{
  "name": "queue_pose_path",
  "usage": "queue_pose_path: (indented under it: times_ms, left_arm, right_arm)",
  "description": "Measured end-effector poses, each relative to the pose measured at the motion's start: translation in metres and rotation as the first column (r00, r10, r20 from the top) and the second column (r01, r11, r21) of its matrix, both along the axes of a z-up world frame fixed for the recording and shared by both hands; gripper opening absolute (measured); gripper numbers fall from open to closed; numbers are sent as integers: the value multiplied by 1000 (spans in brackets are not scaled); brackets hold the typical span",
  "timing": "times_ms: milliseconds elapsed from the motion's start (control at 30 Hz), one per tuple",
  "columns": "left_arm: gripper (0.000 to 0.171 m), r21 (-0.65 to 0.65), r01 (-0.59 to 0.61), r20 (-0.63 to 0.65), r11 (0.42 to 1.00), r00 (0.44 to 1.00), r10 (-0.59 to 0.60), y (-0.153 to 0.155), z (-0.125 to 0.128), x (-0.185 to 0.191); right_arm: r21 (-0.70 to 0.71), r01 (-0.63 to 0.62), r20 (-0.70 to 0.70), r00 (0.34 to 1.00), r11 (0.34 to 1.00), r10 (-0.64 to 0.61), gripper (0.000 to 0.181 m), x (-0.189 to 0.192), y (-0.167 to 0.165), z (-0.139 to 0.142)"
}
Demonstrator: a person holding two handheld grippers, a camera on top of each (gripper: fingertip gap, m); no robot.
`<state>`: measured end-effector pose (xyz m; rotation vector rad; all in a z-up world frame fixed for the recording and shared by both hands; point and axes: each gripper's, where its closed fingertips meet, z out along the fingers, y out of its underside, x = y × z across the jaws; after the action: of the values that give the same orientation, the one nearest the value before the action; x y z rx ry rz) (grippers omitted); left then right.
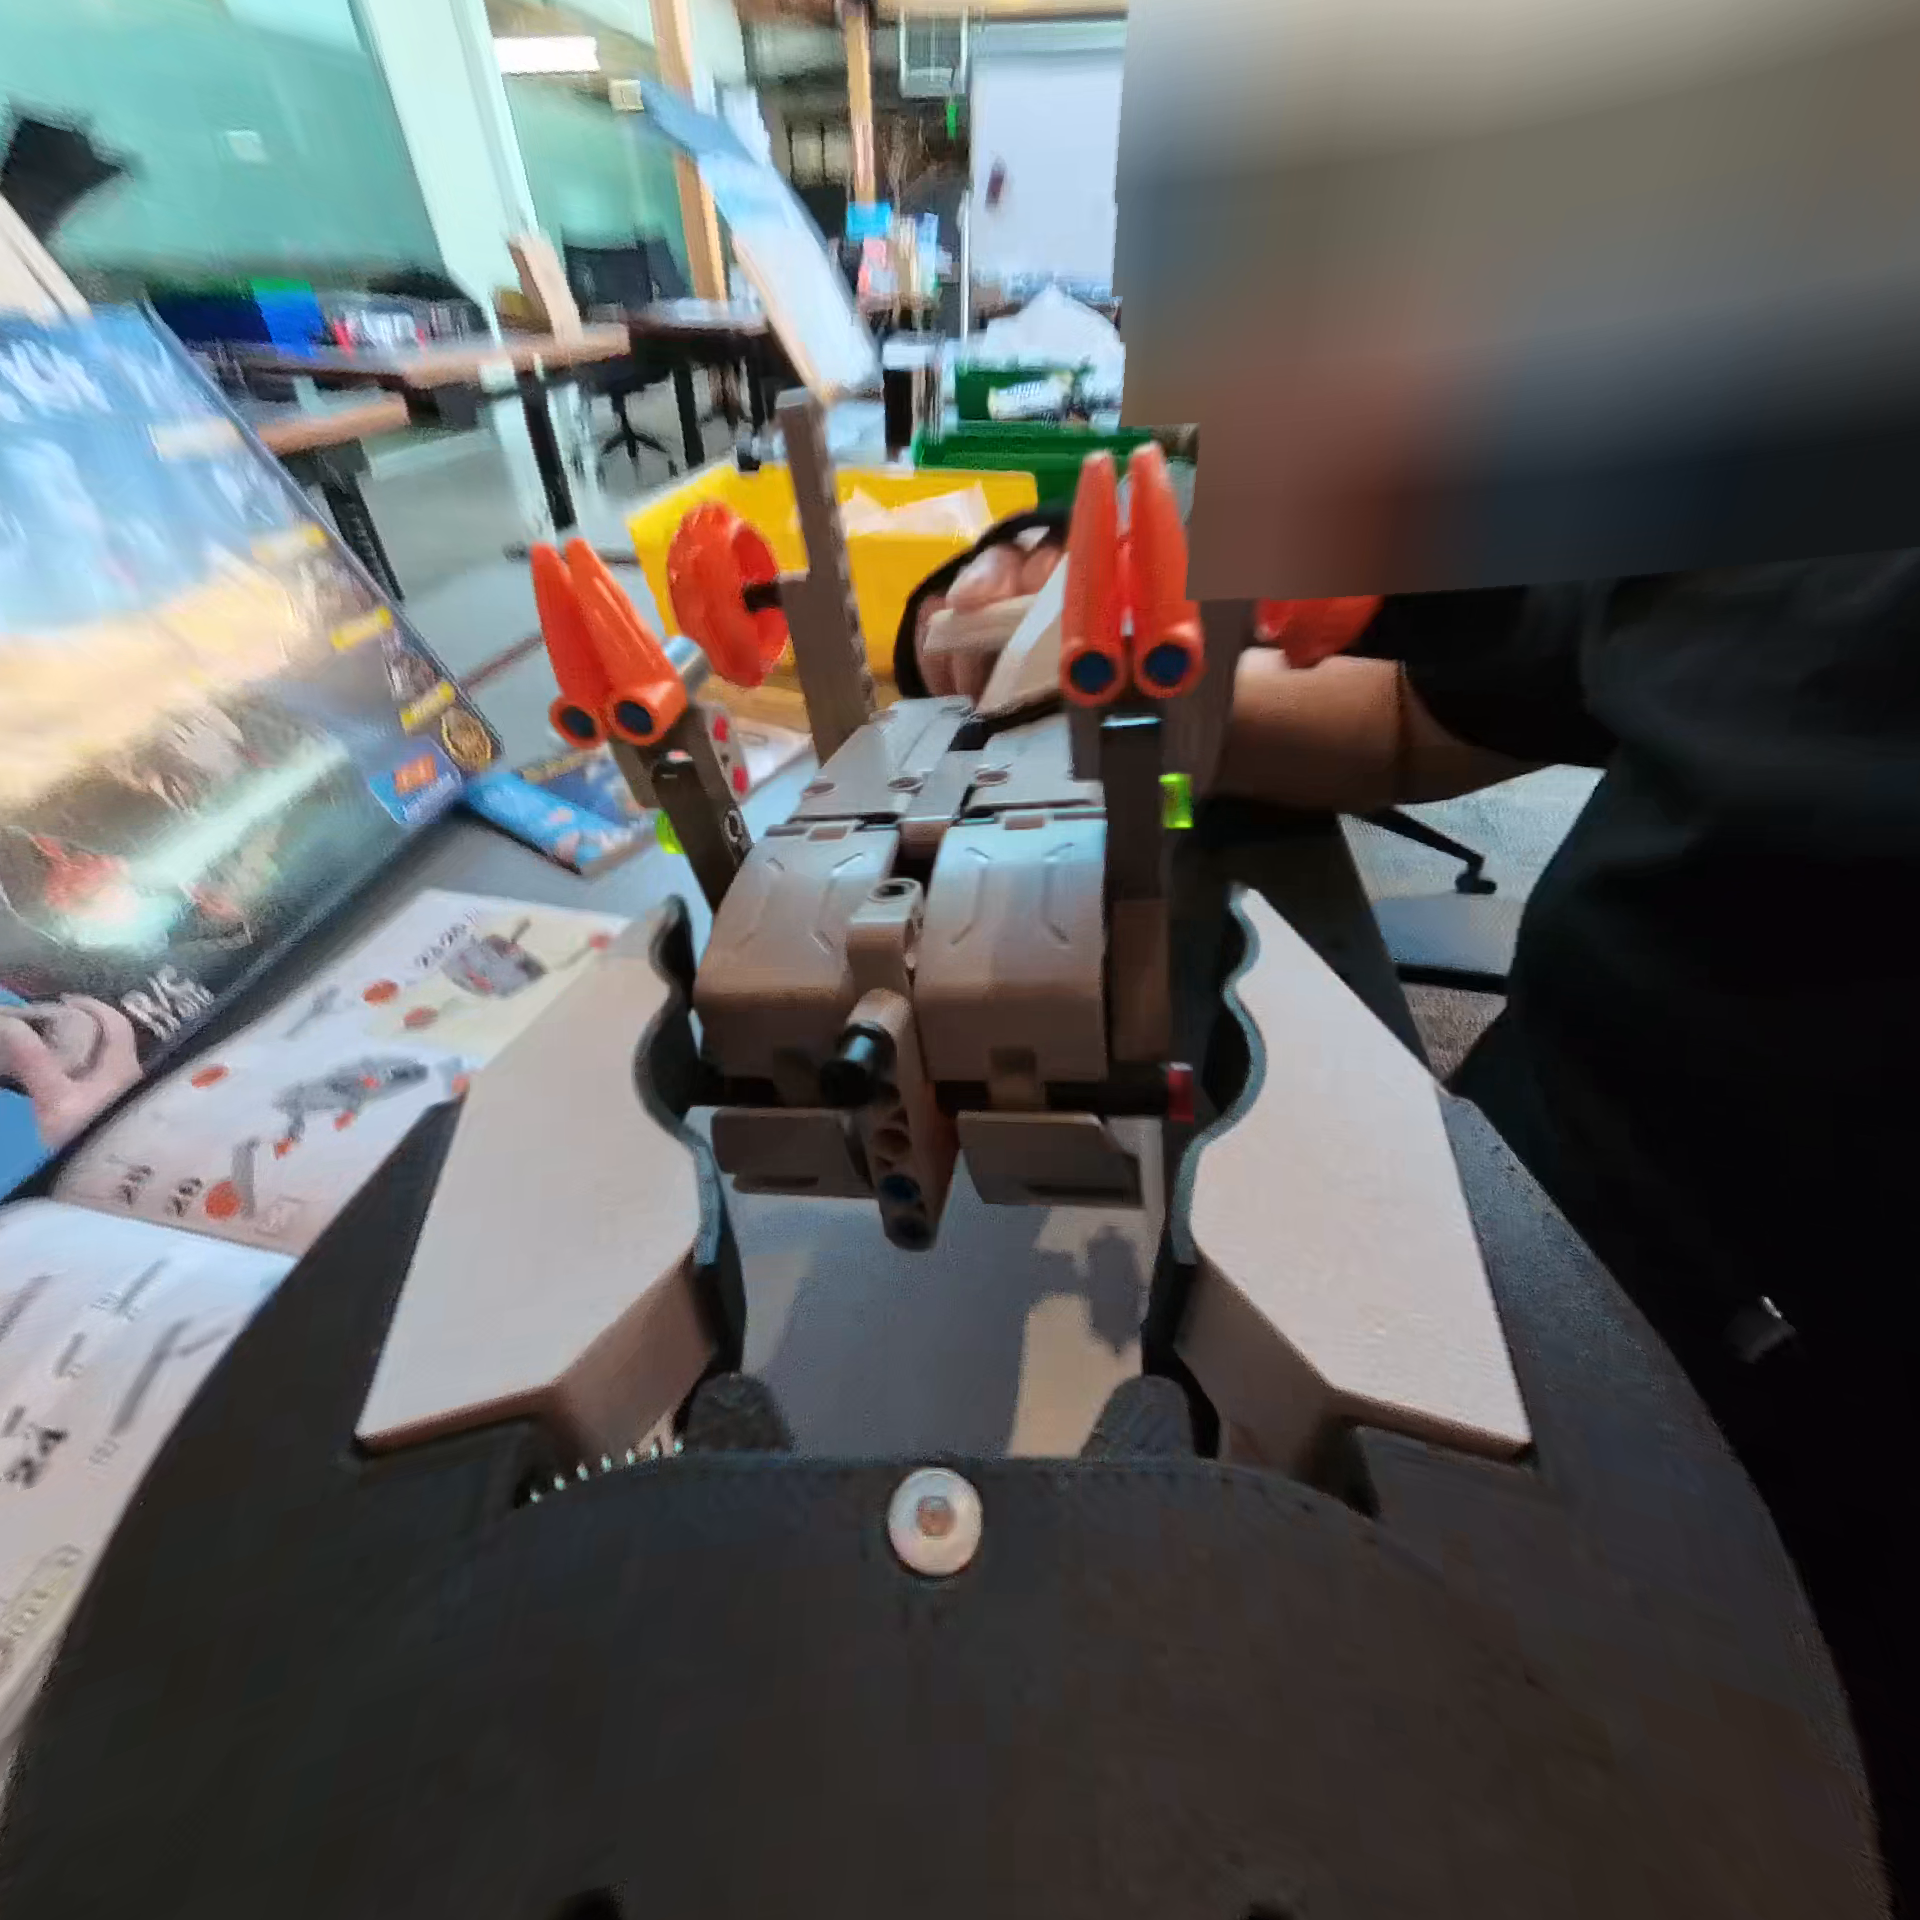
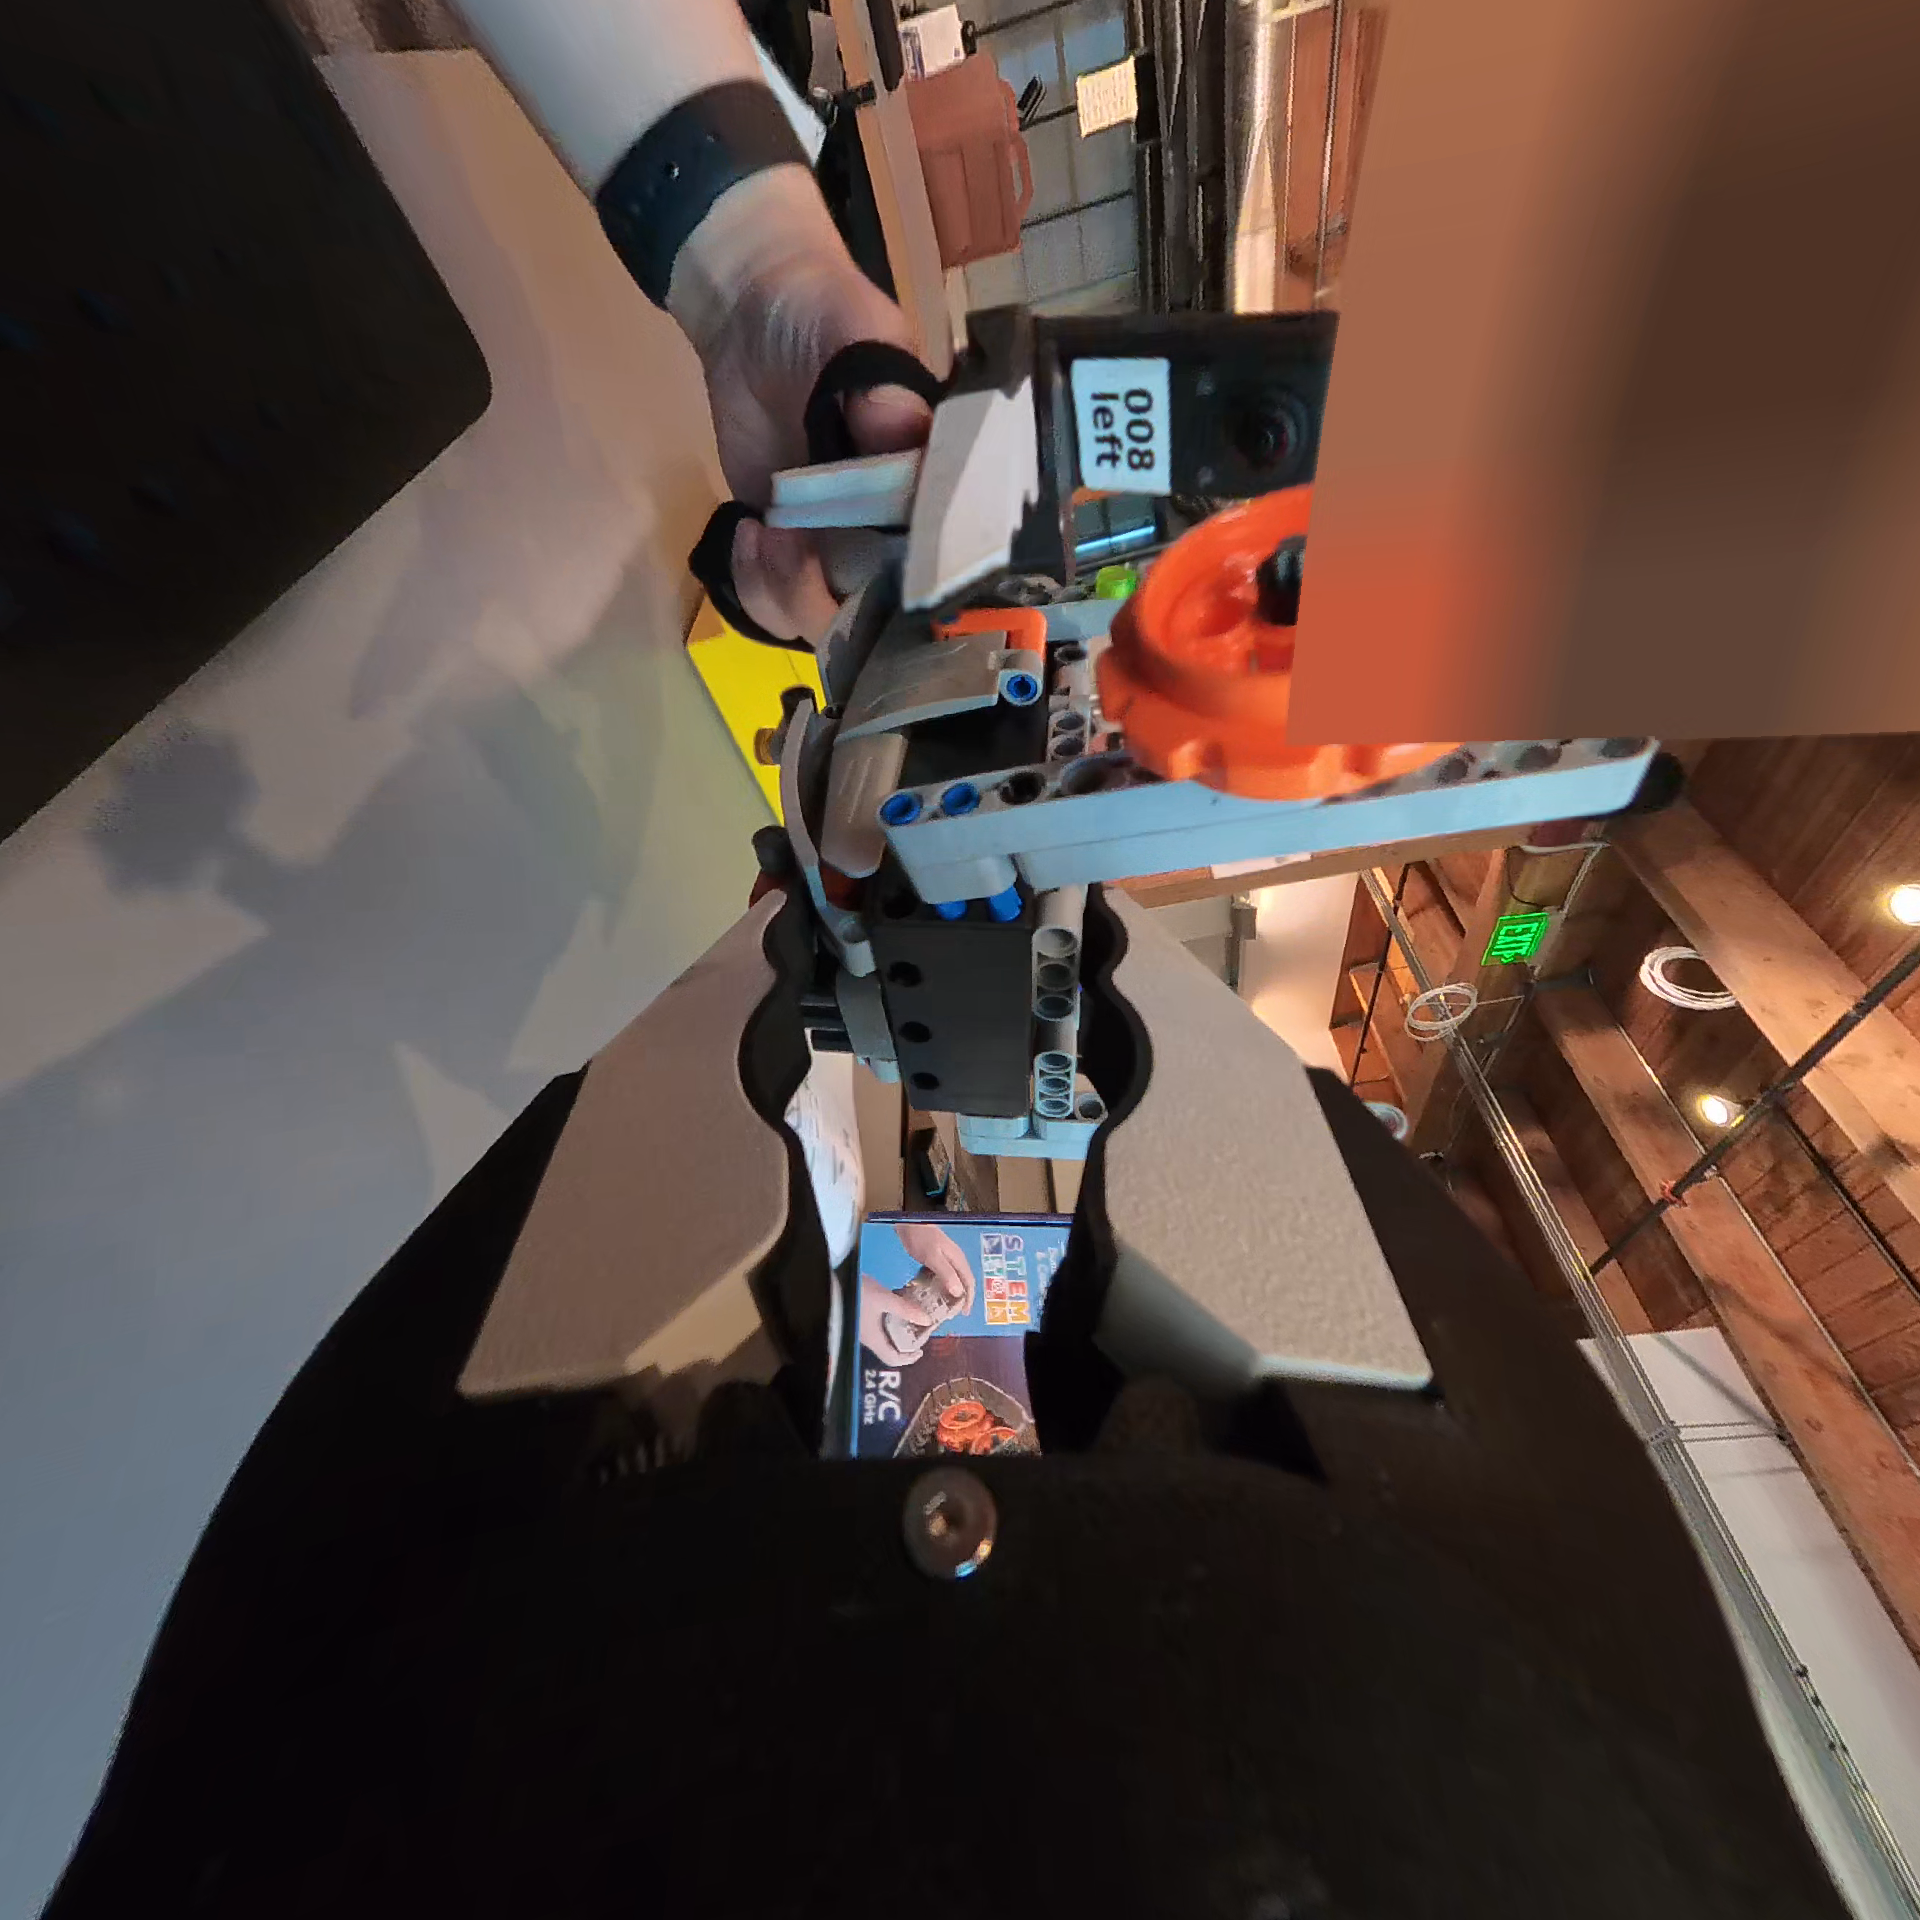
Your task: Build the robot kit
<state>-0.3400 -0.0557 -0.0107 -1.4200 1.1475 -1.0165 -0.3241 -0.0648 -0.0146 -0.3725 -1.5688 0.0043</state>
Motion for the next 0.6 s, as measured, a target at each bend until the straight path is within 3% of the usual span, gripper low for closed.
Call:
queue_pose_path:
  times_ms: [100, 267, 600]
  left_arm:
    - [102, -82, 29, -34, 996, 999, -32, 2, -16, 8]
    - [97, -149, -126, -115, 981, 987, 110, 25, -49, 5]
    - [97, -76, -407, -267, 910, 888, 375, 49, -101, -14]
  right_arm:
    - [-53, -16, 21, 1000, 998, 17, 50, 2, 4, -11]
    - [-166, -8, 60, 998, 986, 18, 51, 4, 29, -44]
    - [-76, -23, 168, 985, 997, 35, 52, -14, 62, -99]
